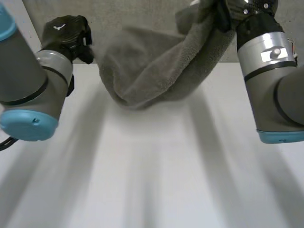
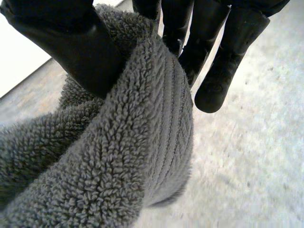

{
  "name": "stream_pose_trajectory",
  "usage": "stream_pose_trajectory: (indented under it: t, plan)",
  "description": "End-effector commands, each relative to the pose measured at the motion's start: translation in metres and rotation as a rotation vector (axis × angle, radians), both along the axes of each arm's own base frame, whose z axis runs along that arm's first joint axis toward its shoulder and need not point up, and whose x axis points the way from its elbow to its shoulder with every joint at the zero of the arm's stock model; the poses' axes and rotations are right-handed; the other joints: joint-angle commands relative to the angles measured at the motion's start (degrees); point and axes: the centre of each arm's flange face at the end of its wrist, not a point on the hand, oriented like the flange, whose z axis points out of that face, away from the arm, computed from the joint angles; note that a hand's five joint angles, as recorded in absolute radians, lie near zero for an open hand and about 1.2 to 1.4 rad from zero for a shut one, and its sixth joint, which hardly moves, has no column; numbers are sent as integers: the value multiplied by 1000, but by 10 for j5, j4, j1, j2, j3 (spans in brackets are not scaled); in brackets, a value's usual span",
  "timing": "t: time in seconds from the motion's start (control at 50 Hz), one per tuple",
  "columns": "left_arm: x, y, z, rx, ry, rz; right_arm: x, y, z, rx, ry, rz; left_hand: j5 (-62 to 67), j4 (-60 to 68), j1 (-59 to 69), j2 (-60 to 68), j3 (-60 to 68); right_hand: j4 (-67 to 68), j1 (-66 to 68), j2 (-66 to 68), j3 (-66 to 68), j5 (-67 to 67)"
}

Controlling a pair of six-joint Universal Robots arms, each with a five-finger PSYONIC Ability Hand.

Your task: Fold the towel.

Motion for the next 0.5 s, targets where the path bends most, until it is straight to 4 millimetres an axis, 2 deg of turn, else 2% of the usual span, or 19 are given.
stream_pose_trajectory:
  t: [0.02, 0.04, 0.08, 0.1, 0.12, 0.14, 0.18, 0.2, 0.24, 0.26, 0.28, 0.3, 0.32, 0.34, 0.36, 0.38, 0.4, 0.42, 0.5]
  plan:
    - [13, 35, -62, 192, -71, -62, -17, -2, -64, 361, 237, 44, -136, -65, -9, -42, -84, 42, 62, 61, 49, 58]
    - [13, 35, -63, 192, -72, -62, -17, -2, -64, 362, 238, 44, -136, -65, -9, -42, -84, 42, 62, 61, 49, 58]
    - [17, 56, -96, 287, -115, -113, -24, 0, -97, 494, 310, 89, -136, -65, -9, -42, -84, 42, 62, 61, 49, 58]
    - [17, 56, -96, 288, -115, -113, -24, 0, -97, 495, 311, 89, -136, -65, -9, -42, -84, 42, 62, 61, 49, 58]
    - [21, 67, -111, 333, -133, -134, -29, 3, -111, 542, 342, 103, -136, -65, -9, -42, -84, 42, 62, 61, 49, 58]
    - [21, 67, -111, 334, -133, -135, -36, 4, -123, 584, 376, 102, -136, -65, -9, -42, -84, 42, 62, 61, 49, 58]
    - [28, 87, -136, 411, -166, -174, -43, 5, -133, 617, 420, 87, -136, -65, -9, -42, -84, 42, 62, 61, 49, 58]
    - [28, 87, -136, 411, -166, -174, -43, 5, -134, 618, 420, 87, -136, -65, -9, -42, -84, 42, 62, 61, 49, 58]
    - [32, 105, -154, 475, -223, -225, -58, 10, -153, 717, 536, 59, -136, -65, -9, -42, -84, -90, -70, -71, -83, -74]
    - [32, 105, -155, 475, -223, -225, -58, 10, -153, 718, 537, 59, -136, -65, -9, -42, -84, -91, -70, -72, -83, -74]
    - [34, 113, -160, 493, -262, -249, -65, 12, -161, 772, 596, 46, -187, -116, -60, -94, -135, -177, -157, -158, -170, -161]
    - [36, 120, -161, 491, -302, -270, -73, 13, -165, 818, 641, 33, -275, -203, -148, -181, -222, -266, -246, -247, -259, -250]
    - [36, 120, -161, 491, -302, -270, -73, 13, -165, 819, 641, 33, -275, -204, -148, -182, -223, -267, -247, -248, -260, -251]
    - [39, 127, -158, 479, -344, -285, -79, 13, -164, 852, 658, 33, -355, -284, -228, -261, -303, -364, -344, -345, -357, -347]
    - [39, 127, -158, 479, -344, -285, -80, 14, -163, 865, 660, 35, -356, -285, -229, -262, -304, -508, -488, -489, -501, -492]
    - [41, 131, -153, 458, -382, -297, -80, 15, -163, 865, 660, 35, -444, -373, -317, -351, -392, -509, -489, -490, -502, -493]
    - [42, 133, -146, 429, -413, -301, -81, 13, -157, 847, 650, 20, -527, -456, -400, -433, -475, -646, -626, -627, -639, -630]
    - [42, 133, -146, 429, -414, -301, -81, 13, -157, 847, 650, 20, -528, -456, -401, -434, -476, -647, -627, -628, -640, -631]
    - [41, 129, -115, 308, -422, -293, -81, 16, -130, 790, 565, 10, -659, -587, -532, -565, -607, -658, -638, -639, -651, -642]
